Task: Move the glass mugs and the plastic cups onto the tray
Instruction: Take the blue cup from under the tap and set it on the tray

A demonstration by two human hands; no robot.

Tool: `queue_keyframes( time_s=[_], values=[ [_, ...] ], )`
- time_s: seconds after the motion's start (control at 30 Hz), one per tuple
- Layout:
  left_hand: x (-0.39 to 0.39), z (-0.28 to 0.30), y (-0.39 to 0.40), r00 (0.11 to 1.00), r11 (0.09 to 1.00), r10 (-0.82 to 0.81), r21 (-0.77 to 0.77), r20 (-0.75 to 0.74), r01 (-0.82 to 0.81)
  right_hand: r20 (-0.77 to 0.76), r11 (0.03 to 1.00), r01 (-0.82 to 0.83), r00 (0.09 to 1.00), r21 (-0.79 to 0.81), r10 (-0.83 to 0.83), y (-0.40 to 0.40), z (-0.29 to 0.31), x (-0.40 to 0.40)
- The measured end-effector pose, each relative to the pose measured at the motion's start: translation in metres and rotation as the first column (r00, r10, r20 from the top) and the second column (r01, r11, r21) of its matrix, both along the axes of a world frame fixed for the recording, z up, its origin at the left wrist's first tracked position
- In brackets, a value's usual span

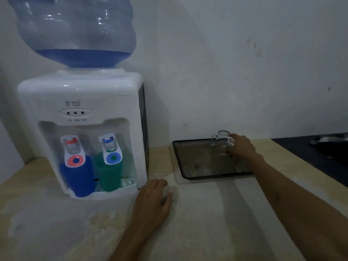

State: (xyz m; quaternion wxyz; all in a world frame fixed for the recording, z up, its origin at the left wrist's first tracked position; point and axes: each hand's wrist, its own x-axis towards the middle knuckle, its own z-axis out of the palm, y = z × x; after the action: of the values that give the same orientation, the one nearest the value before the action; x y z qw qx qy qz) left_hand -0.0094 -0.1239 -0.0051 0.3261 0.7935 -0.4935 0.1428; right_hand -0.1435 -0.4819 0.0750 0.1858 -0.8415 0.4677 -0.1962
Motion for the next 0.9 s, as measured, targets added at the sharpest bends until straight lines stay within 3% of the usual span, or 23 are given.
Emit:
queue_keyframes(
  time_s=[0.4, 0.9],
  values=[
    [0.004, -0.002, 0.001, 0.998, 1.0, -0.024, -0.01, -0.065, 0.023, -0.002, 0.993, -0.053, 0.999, -0.108, 0.053, -0.005, -0.003, 0.014],
    [0.004, 0.001, 0.002, 0.995, 0.999, -0.019, -0.032, -0.101, 0.016, 0.004, 0.995, -0.084, 0.996, -0.058, 0.084, -0.008, -0.001, 0.015]
  ],
)
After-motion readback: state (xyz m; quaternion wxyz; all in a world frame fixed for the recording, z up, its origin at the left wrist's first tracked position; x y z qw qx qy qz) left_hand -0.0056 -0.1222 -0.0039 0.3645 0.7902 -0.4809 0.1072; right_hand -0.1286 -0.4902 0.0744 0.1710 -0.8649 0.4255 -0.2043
